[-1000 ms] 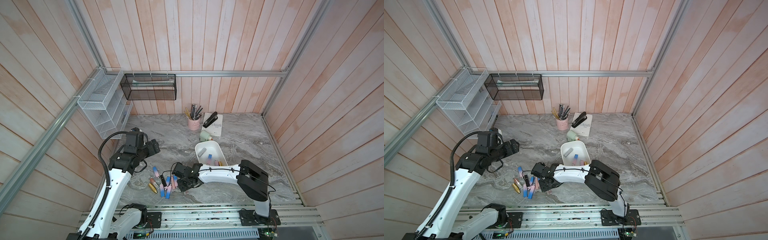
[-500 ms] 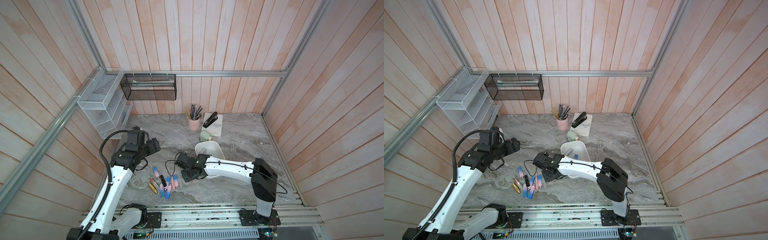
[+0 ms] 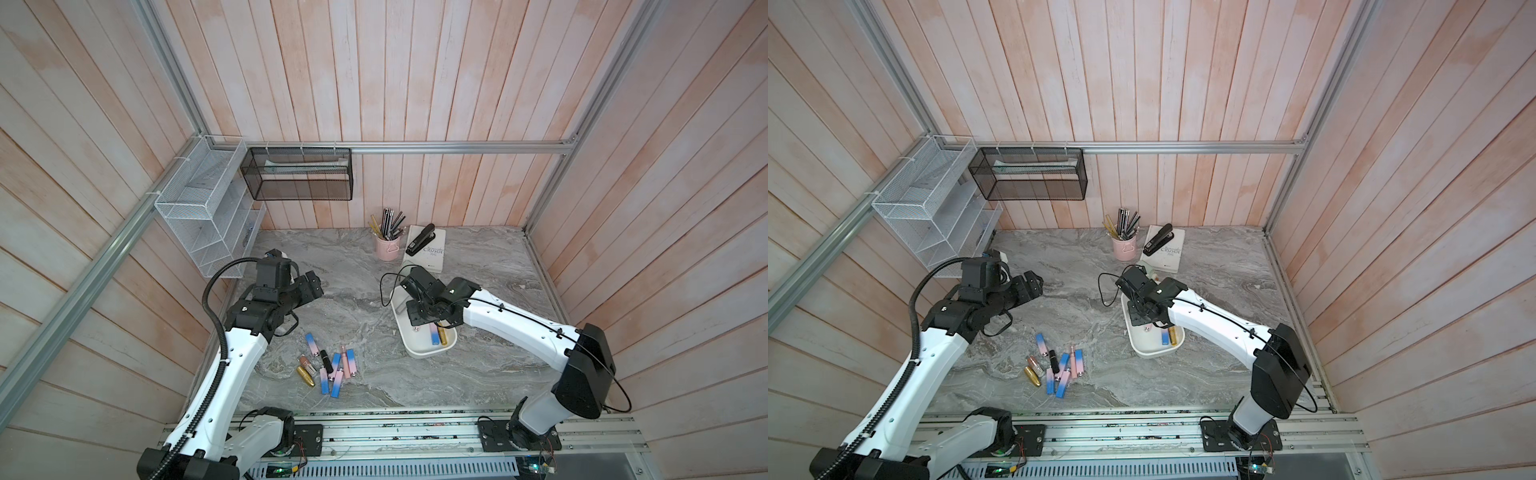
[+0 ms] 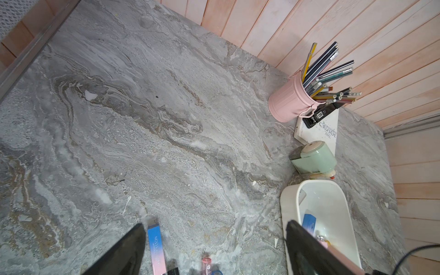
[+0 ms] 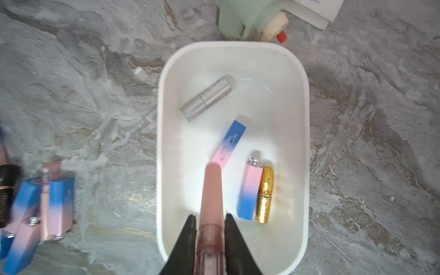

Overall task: Put the lipstick into the storage box
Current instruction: Place the lipstick in the storage box, then pick up the lipstick at the center of the board.

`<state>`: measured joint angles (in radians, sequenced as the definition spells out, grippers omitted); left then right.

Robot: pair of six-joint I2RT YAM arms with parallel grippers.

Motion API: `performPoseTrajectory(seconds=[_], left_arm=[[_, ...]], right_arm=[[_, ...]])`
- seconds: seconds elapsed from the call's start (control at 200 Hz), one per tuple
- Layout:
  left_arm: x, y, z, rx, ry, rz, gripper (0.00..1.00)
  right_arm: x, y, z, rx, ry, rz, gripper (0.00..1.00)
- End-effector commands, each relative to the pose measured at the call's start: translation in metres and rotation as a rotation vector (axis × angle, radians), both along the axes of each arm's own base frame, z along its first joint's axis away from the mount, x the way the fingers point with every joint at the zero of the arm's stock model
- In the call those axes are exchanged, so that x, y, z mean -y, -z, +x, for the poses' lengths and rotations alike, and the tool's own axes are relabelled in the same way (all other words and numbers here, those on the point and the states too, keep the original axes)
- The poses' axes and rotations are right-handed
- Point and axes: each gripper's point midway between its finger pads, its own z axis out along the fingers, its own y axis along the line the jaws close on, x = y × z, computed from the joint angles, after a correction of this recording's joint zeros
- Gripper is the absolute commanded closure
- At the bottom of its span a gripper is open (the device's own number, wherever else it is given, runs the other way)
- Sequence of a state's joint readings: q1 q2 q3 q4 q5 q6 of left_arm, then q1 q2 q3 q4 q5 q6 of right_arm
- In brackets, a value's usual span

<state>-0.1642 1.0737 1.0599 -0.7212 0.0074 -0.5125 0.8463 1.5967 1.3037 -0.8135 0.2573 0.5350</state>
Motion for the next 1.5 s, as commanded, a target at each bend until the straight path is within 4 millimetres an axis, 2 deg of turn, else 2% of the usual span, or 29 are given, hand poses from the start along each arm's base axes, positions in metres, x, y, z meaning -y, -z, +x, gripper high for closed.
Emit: performPoseTrajectory(seconds=[0.0, 0.175, 0.305, 0.345, 0.395, 0.475, 0.515, 0.55, 0.57, 0.65, 0.725, 0.77, 0.83, 0.91, 1.041, 1.186, 1.351, 1.491], left_arm=[[0.007, 0.014, 0.0, -0.023, 0.019, -0.043, 0.07], [0.011, 0.02, 0.0, -0.044, 0.036, -0.059, 0.07], [0.01, 0.013, 0.001, -0.03, 0.038, -0.049, 0.07], [0.009, 0.012, 0.001, -0.029, 0.037, -0.041, 0.07], [0.008, 0.008, 0.0, -0.023, 0.037, -0.034, 0.07], [0.007, 0.001, 0.001, -0.008, 0.039, -0.023, 0.07], [0.006, -0.003, 0.002, 0.003, 0.038, -0.017, 0.06], [0.005, -0.004, 0.002, 0.006, 0.035, -0.008, 0.06], [0.004, -0.007, 0.003, 0.012, 0.034, -0.003, 0.06], [0.002, -0.013, 0.004, 0.026, 0.033, 0.016, 0.06], [0.0, -0.018, 0.004, 0.032, 0.033, 0.03, 0.06], [-0.001, -0.018, 0.004, 0.031, 0.036, 0.036, 0.05], [-0.002, -0.017, 0.001, 0.023, 0.038, 0.036, 0.05], [-0.006, -0.01, -0.004, 0.003, 0.037, 0.038, 0.05], [-0.025, -0.007, -0.017, -0.005, -0.019, 0.02, 0.05], [-0.045, -0.021, -0.031, 0.028, -0.082, 0.017, 0.05], [-0.044, -0.016, -0.04, 0.02, -0.095, -0.003, 0.05], [-0.039, -0.013, -0.046, 0.025, -0.093, -0.041, 0.05]], right_arm=[[0.012, 0.016, 0.007, -0.011, 0.002, -0.017, 0.76], [0.027, 0.044, 0.014, -0.052, 0.021, -0.056, 0.76], [0.029, 0.041, 0.016, -0.036, 0.015, -0.072, 0.74], [0.028, 0.035, 0.018, -0.028, 0.013, -0.066, 0.7], [0.024, 0.026, 0.019, -0.019, 0.002, -0.043, 0.6], [0.005, 0.008, 0.014, -0.014, -0.064, 0.02, 0.41], [-0.007, -0.002, 0.01, 0.0, -0.093, 0.045, 0.26], [-0.02, -0.01, 0.005, 0.009, -0.126, 0.066, 0.06], [-0.026, -0.013, 0.002, 0.013, -0.141, 0.074, 0.02], [-0.05, -0.023, -0.008, 0.019, -0.18, 0.086, 0.02], [-0.073, -0.022, -0.019, 0.005, -0.221, 0.082, 0.02], [-0.087, -0.02, -0.025, 0.001, -0.241, 0.076, 0.12], [-0.106, -0.014, -0.034, -0.019, -0.272, 0.083, 0.31], [-0.126, -0.002, -0.044, -0.048, -0.297, 0.097, 0.41], [-0.148, 0.028, -0.058, -0.115, -0.321, 0.114, 0.43], [-0.168, 0.057, -0.071, -0.183, -0.352, 0.134, 0.49], [-0.189, 0.076, -0.086, -0.232, -0.4, 0.139, 0.54], [-0.198, 0.087, -0.095, -0.257, -0.419, 0.137, 0.55]])
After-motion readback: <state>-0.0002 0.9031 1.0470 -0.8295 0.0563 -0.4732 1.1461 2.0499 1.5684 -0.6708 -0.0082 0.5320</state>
